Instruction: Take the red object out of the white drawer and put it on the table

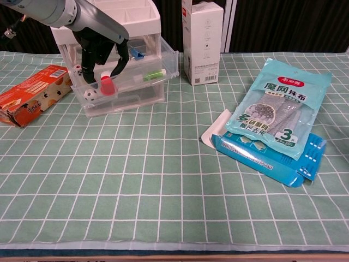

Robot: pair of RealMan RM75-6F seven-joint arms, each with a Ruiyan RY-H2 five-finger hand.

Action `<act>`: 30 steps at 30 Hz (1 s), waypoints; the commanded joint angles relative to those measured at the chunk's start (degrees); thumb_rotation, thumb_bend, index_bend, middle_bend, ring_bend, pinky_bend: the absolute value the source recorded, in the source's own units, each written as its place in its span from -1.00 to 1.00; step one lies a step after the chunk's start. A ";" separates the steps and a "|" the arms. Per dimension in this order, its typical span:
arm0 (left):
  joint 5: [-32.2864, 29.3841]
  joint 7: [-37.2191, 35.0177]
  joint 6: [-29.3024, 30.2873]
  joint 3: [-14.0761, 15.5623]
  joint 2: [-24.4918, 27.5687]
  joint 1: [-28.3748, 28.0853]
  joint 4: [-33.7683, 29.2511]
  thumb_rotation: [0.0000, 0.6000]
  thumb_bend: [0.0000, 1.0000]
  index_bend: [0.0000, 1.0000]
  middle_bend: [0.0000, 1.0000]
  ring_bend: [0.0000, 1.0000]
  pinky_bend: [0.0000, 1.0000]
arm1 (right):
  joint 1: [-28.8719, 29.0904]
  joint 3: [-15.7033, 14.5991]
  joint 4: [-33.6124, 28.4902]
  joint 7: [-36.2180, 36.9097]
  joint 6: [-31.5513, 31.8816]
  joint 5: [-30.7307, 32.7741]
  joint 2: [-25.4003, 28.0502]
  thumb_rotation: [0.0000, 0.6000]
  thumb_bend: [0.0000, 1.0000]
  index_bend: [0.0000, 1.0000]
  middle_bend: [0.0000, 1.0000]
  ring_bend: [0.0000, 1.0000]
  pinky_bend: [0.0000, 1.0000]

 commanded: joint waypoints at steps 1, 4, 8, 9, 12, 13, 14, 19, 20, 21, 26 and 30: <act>0.55 -0.41 0.59 -0.03 -0.34 0.02 0.07 1.00 -0.68 0.01 1.00 1.00 1.00 | 0.00 -0.01 -0.10 0.16 -0.09 0.05 0.04 1.00 -0.92 -1.00 -1.00 -1.00 -0.57; 1.16 -0.93 1.16 -0.07 -0.54 0.16 0.04 1.00 -0.64 0.05 1.00 1.00 1.00 | 0.00 -0.02 -0.23 0.40 -0.20 0.12 0.13 1.00 -0.92 -1.00 -1.00 -1.00 -0.57; 2.08 -1.67 2.00 -0.08 -0.95 0.49 -0.04 1.00 -0.59 0.12 1.00 1.00 1.00 | -0.01 -0.06 -0.30 0.64 -0.18 -0.05 0.21 1.00 -0.91 -1.00 -1.00 -1.00 -0.57; 2.20 -1.83 2.07 -0.04 -1.00 0.55 -0.07 1.00 -0.58 0.14 1.00 1.00 1.00 | -0.03 -0.08 -0.31 0.71 -0.17 -0.06 0.22 1.00 -0.91 -1.00 -1.00 -1.00 -0.57; 2.41 -2.14 2.04 0.14 -1.13 0.63 -0.06 1.00 -0.55 0.15 1.00 1.00 1.00 | -0.04 -0.06 -0.35 0.88 -0.13 -0.07 0.24 1.00 -0.91 -1.00 -1.00 -1.00 -0.57; 2.45 -2.22 2.01 0.23 -1.17 0.63 -0.04 1.00 -0.55 0.15 1.00 1.00 1.00 | -0.05 -0.06 -0.35 0.91 -0.13 -0.07 0.25 1.00 -0.91 -1.00 -1.00 -1.00 -0.57; 2.45 -2.31 2.00 0.33 -1.21 0.64 -0.01 1.00 -0.55 0.14 1.00 1.00 1.00 | -0.05 -0.06 -0.36 0.94 -0.13 -0.07 0.26 1.00 -0.91 -1.00 -1.00 -1.00 -0.57; 2.29 -2.62 1.90 0.88 -1.42 0.55 0.23 1.00 -0.49 0.13 1.00 1.00 1.00 | -0.06 -0.06 -0.41 1.09 -0.14 -0.09 0.29 1.00 -0.91 -1.00 -1.00 -1.00 -0.57; 2.26 -2.71 1.88 0.92 -1.40 0.51 0.25 1.00 -0.47 0.12 1.00 1.00 1.00 | -0.06 -0.06 -0.44 1.15 -0.15 -0.09 0.31 1.00 -0.91 -1.00 -1.00 -1.00 -0.57; 2.25 -2.79 1.85 0.96 -1.38 0.46 0.26 1.00 -0.47 0.12 1.00 1.00 1.00 | -0.06 -0.06 -0.45 1.18 -0.15 -0.10 0.32 1.00 -0.91 -1.00 -1.00 -1.00 -0.57; 2.26 -3.19 1.78 1.07 -1.18 0.19 0.13 1.00 -0.38 0.14 1.00 1.00 1.00 | -0.08 -0.07 -0.42 1.24 -0.13 -0.13 0.34 1.00 -0.91 -1.00 -1.00 -1.00 -0.57; 2.51 -3.58 2.00 0.95 -0.86 0.11 -0.08 1.00 -0.34 0.15 1.00 1.00 1.00 | -0.10 -0.08 -0.43 1.30 -0.10 -0.16 0.38 1.00 -0.91 -1.00 -1.00 -1.00 -0.57</act>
